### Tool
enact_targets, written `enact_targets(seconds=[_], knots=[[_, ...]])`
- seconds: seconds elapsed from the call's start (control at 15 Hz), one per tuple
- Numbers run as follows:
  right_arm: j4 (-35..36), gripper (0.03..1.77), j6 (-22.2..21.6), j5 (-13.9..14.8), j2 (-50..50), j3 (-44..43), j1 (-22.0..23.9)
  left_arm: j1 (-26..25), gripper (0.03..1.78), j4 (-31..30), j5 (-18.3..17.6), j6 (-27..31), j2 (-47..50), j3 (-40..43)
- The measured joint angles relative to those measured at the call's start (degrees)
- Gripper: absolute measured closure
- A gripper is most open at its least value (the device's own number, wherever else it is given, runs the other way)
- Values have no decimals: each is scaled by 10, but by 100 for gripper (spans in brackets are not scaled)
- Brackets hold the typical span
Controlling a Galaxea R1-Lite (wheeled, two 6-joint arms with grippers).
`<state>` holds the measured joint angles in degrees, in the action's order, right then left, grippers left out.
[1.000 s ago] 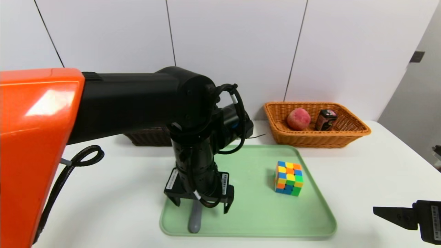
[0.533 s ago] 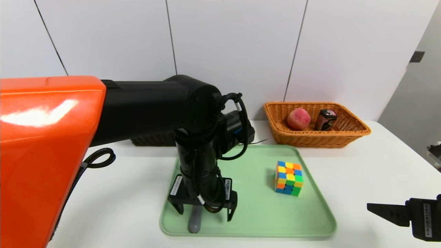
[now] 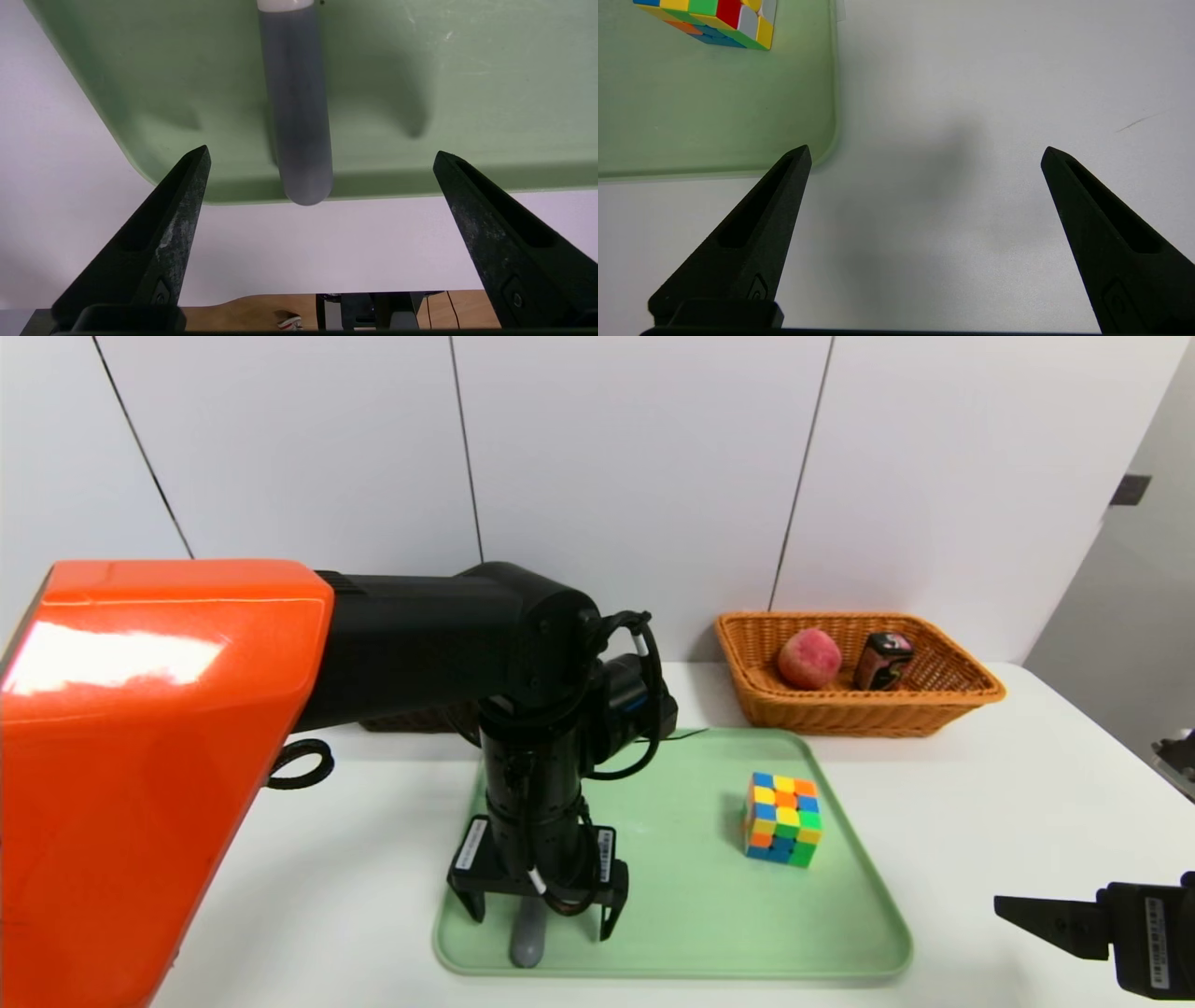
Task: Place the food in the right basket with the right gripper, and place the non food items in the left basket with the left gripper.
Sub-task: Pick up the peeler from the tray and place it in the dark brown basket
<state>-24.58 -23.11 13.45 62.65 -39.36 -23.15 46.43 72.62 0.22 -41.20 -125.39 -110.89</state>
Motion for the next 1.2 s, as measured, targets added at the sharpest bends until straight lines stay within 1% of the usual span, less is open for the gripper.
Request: enact_targets(seconds=[0.73,0.87,1.0,1.2], knots=[[6,9,1,0,0,8,0,-2,12,-2,4,-1,-17,1],[6,9,2,0,0,9,0,-1,45,-2,3,-8,-20,1],[5,9,2,0,-2,9,0,-1,74,-3,2,-9,-22,1],[5,9,2,0,-4,9,0,-1,104,-3,1,-10,-25,1]])
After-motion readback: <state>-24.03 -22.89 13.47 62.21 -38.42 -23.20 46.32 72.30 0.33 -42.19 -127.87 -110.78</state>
